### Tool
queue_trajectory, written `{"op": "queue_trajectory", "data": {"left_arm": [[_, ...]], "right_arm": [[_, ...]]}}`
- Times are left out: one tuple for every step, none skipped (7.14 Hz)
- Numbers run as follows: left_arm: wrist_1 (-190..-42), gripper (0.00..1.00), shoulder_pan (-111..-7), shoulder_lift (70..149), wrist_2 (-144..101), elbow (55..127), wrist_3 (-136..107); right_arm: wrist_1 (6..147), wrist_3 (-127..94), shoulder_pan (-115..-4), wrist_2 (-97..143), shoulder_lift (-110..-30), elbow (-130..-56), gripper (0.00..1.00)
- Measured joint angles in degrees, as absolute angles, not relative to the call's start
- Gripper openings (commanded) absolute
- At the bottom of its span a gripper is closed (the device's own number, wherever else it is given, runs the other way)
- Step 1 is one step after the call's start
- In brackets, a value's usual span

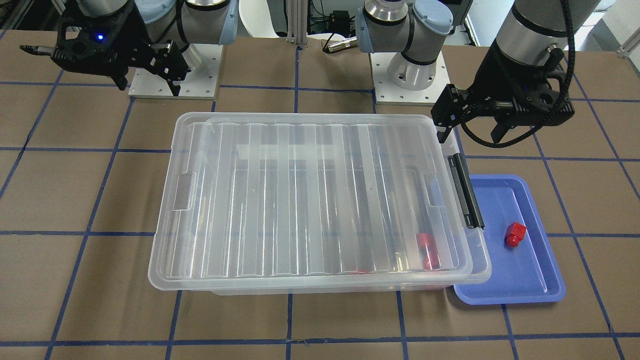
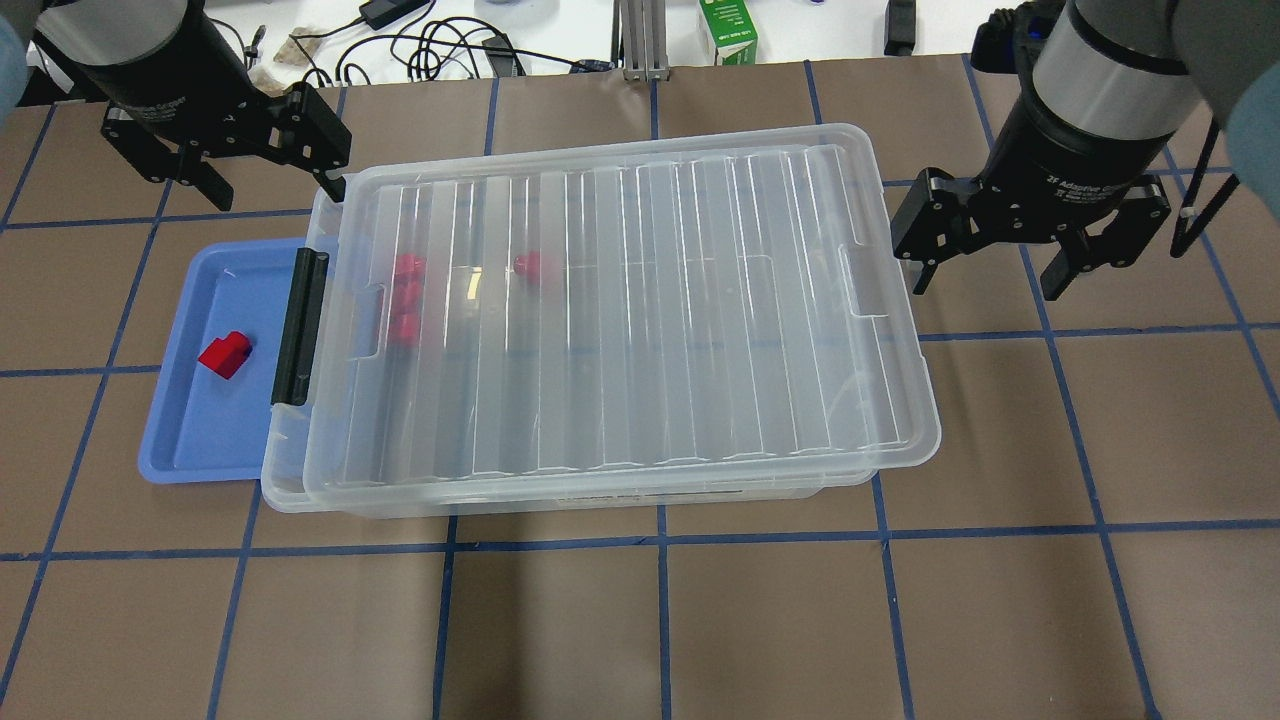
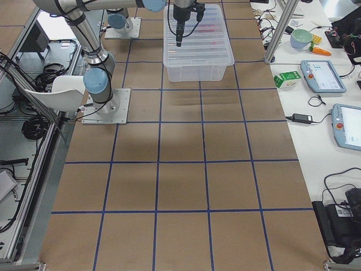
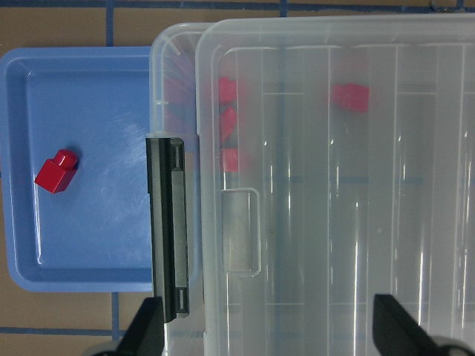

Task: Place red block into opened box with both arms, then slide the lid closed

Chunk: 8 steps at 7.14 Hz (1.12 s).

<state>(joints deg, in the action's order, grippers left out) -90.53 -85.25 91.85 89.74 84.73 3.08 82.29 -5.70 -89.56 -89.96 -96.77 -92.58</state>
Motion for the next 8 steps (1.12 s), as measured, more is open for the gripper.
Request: {"op": "queue_trajectory", "data": {"left_arm": [[-90.5,1.0,-85.3,91.9,89.7,84.7,3.1],[-90.5,1.0,-85.3,91.9,89.7,84.7,3.1],[-90.5,1.0,-85.3,91.9,89.7,84.7,3.1],[-90.5,1.0,-85.3,91.9,89.7,84.7,3.1],[-90.5,1.0,-85.3,91.9,89.7,84.7,3.1],[-90.5,1.0,-85.3,91.9,89.7,84.7,3.1],[-90.5,1.0,-85.3,91.9,89.7,84.7,3.1],[-90.5,1.0,-85.3,91.9,89.7,84.7,3.1]], "right_arm": [[82.3,-5.7,-89.6,-90.0,-96.8,-92.6,1.0],[82.2,-5.7,-89.6,-90.1,-96.8,-92.6,1.0],[82.2,-5.7,-89.6,-90.1,-96.8,-92.6,1.0],[82.2,-5.7,-89.6,-90.1,-96.8,-92.7,1.0],[82.3,-5.7,-89.5,-89.9,-96.7,-92.7,1.0],[82.4,-5.9,-89.4,-89.7,-96.7,-92.8,1.0],[82.7,-6.0,-89.2,-89.7,-96.2,-93.0,1.0],[83.6,-5.8,-88.7,-89.7,-94.9,-93.6,1.0]]}}
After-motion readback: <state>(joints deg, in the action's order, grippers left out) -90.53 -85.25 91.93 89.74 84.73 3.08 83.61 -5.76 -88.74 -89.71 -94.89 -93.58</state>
